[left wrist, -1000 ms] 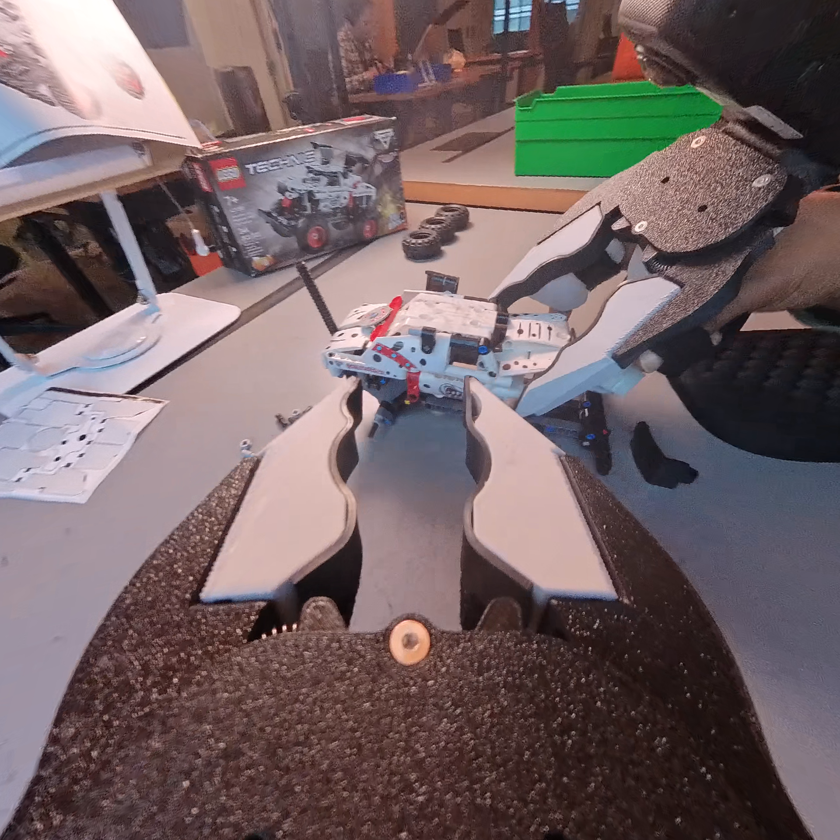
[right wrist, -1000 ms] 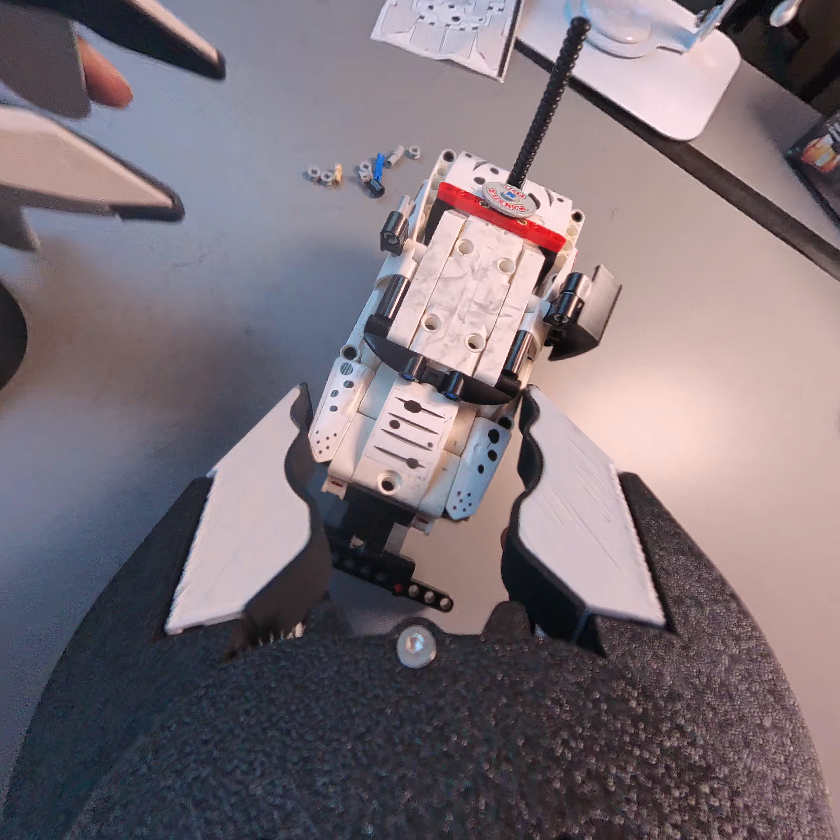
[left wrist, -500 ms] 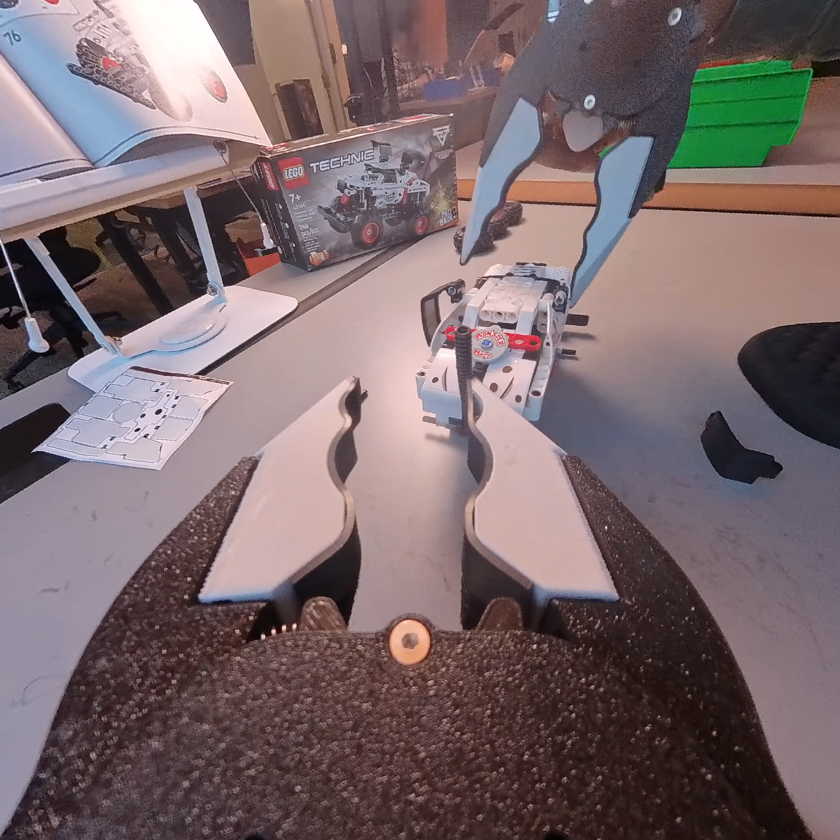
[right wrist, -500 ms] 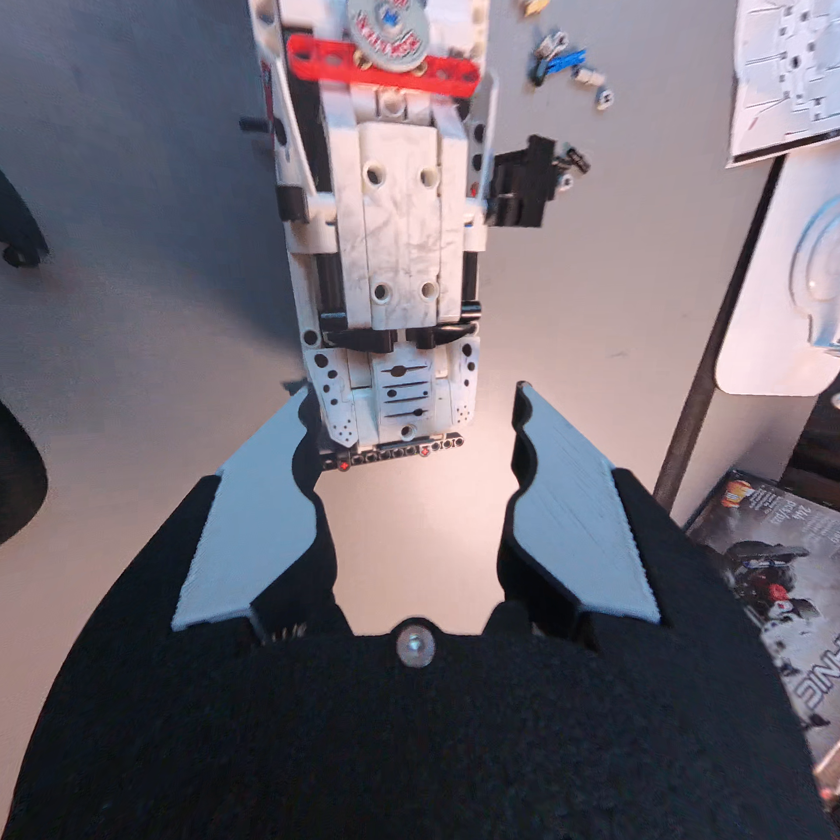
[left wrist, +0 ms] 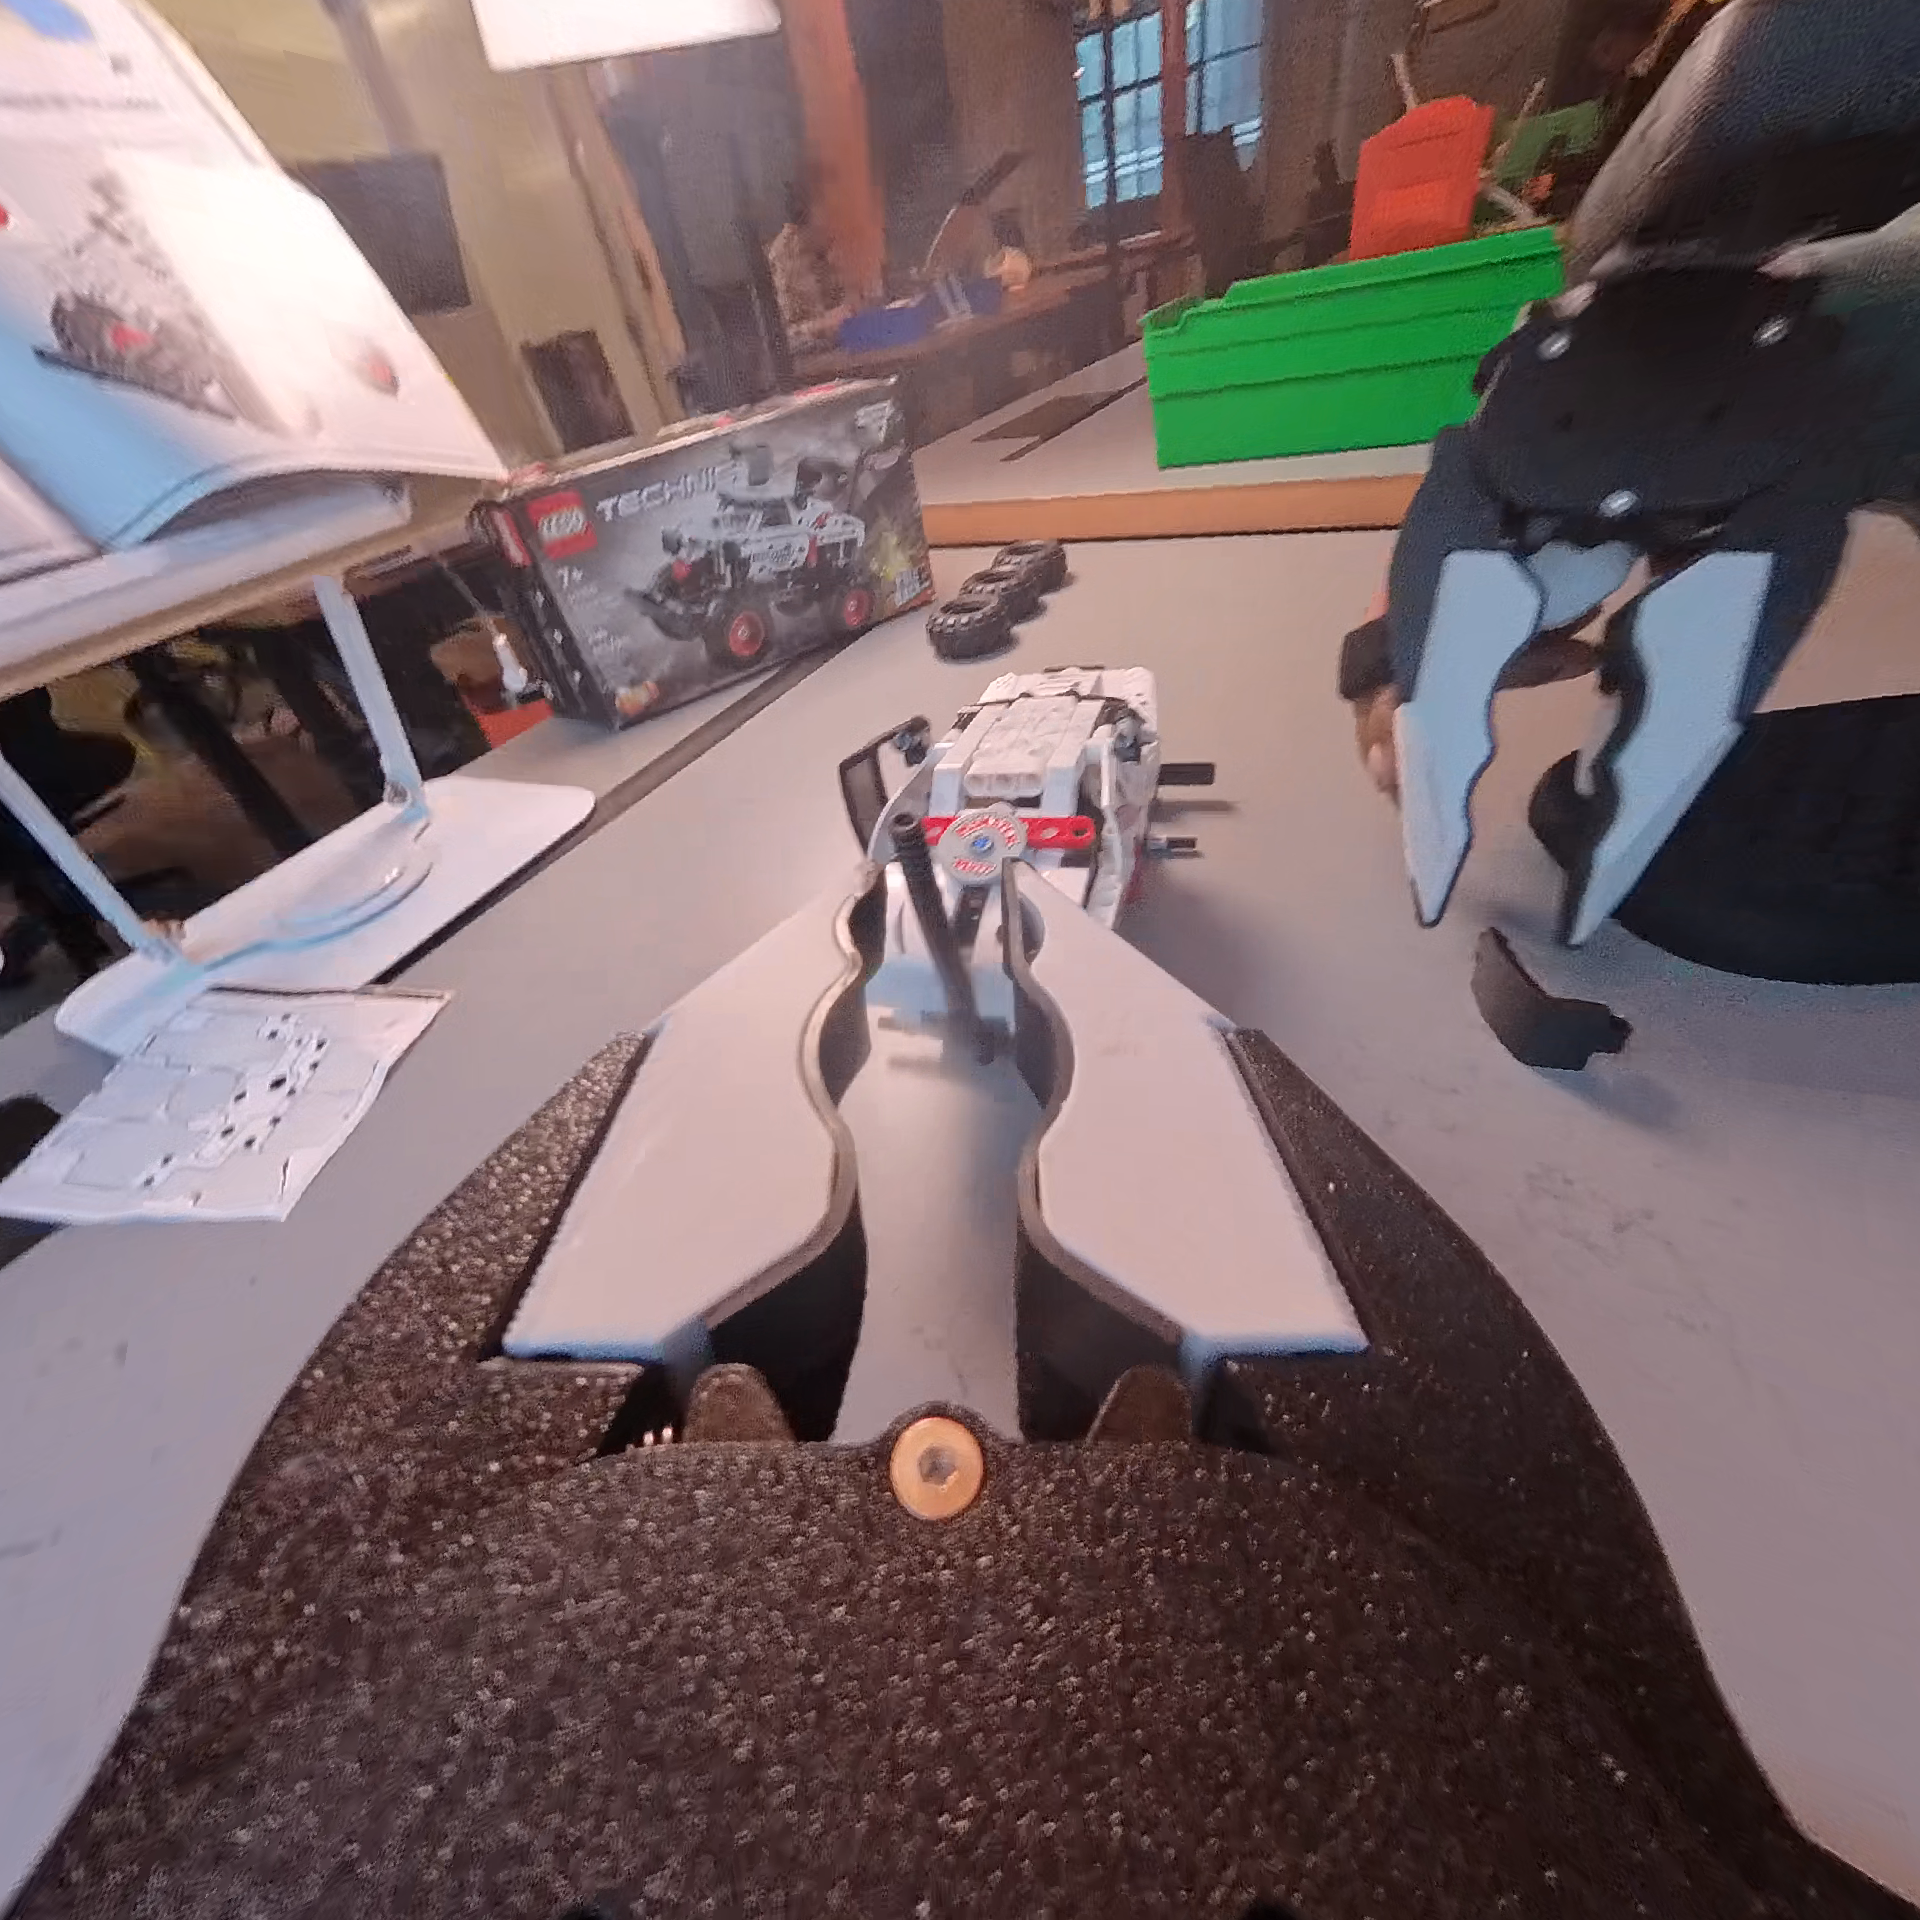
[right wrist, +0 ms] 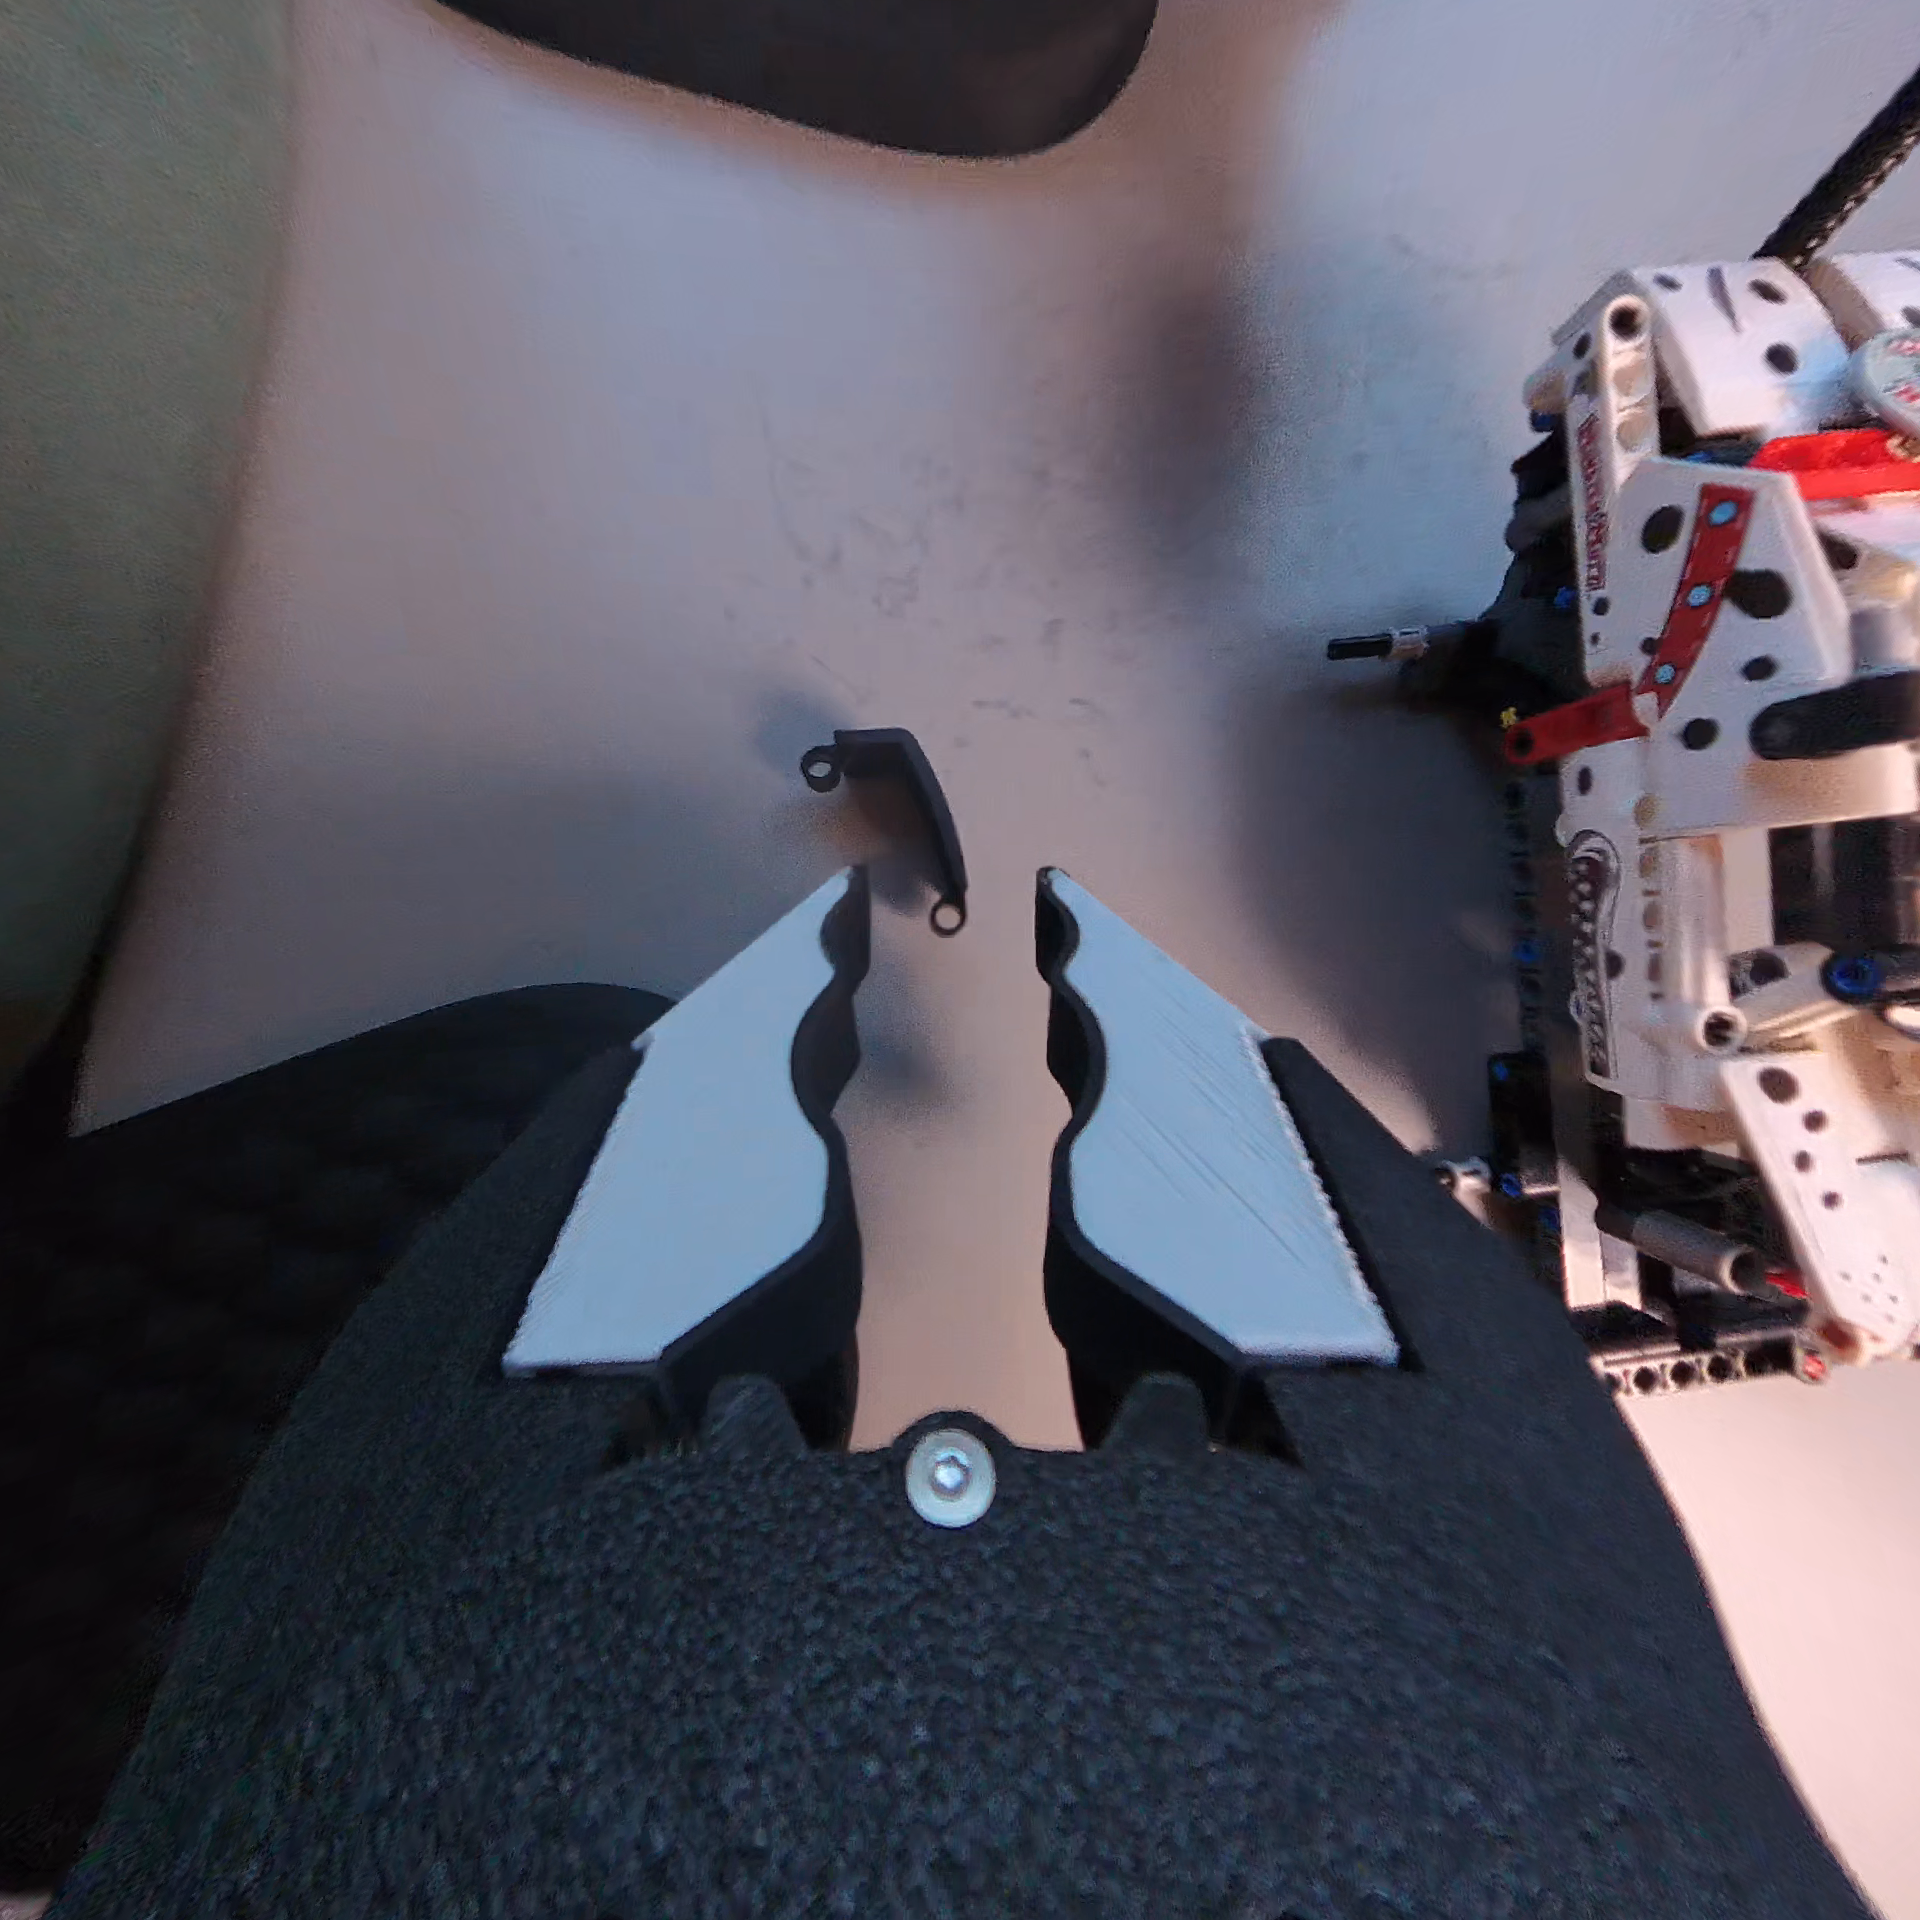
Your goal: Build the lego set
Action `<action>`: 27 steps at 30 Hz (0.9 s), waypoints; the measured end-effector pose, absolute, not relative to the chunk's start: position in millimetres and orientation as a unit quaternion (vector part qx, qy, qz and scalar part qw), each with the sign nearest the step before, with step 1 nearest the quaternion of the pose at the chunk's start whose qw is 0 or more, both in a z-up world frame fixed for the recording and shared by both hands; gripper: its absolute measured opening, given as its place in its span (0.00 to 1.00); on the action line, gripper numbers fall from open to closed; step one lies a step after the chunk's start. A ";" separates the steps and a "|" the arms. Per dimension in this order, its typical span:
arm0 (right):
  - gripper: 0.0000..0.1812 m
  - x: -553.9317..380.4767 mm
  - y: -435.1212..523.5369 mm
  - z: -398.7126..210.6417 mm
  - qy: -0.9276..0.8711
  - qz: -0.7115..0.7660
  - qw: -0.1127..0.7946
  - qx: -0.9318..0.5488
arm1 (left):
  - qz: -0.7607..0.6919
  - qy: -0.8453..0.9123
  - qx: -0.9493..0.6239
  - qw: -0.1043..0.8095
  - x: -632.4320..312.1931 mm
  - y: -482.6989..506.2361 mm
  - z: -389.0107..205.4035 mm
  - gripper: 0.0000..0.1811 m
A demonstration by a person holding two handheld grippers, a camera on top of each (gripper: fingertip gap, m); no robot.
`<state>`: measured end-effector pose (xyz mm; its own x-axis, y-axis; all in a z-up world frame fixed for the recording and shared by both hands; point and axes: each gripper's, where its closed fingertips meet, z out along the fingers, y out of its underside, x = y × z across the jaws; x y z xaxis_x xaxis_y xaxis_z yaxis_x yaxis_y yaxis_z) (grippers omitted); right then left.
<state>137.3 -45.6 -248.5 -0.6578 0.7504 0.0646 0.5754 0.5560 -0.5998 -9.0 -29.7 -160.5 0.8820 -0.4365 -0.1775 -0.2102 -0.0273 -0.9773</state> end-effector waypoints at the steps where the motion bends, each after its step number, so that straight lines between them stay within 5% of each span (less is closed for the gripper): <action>1: 0.12 134.4 -44.3 -255.0 -0.869 0.266 0.167 -0.382 | -0.089 0.242 -0.698 0.668 -1.6 -34.3 -155.4 0.08; 3: 0.02 132.0 -47.4 -261.7 -0.871 0.261 0.174 -0.379 | -0.107 0.263 -0.687 0.669 13.8 -42.0 -151.8 0.07; 6: 0.01 121.7 -52.1 -241.3 -0.860 0.279 0.245 -0.350 | -0.189 0.282 -0.692 0.637 43.5 -53.8 -156.8 0.08; 15: 0.01 99.9 -60.3 -117.3 -0.762 0.178 0.608 -0.138 | -0.569 0.221 -0.635 0.473 98.0 -84.8 -117.8 0.27; 21: 0.01 100.1 -78.2 -109.7 -0.756 0.136 0.636 -0.075 | -0.622 0.230 -0.616 0.426 110.8 -103.5 -120.8 0.09; 27: 0.05 97.6 -58.4 -127.7 -0.740 0.203 0.614 -0.187 | -0.458 0.279 -0.663 0.521 107.4 -89.3 -133.9 0.00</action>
<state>97.6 -58.4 -127.7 -0.1771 0.5255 0.8321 0.0285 0.8479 -0.5294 107.4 -89.3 -133.9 0.4237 -0.8486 0.3170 0.1074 -0.3004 -0.9477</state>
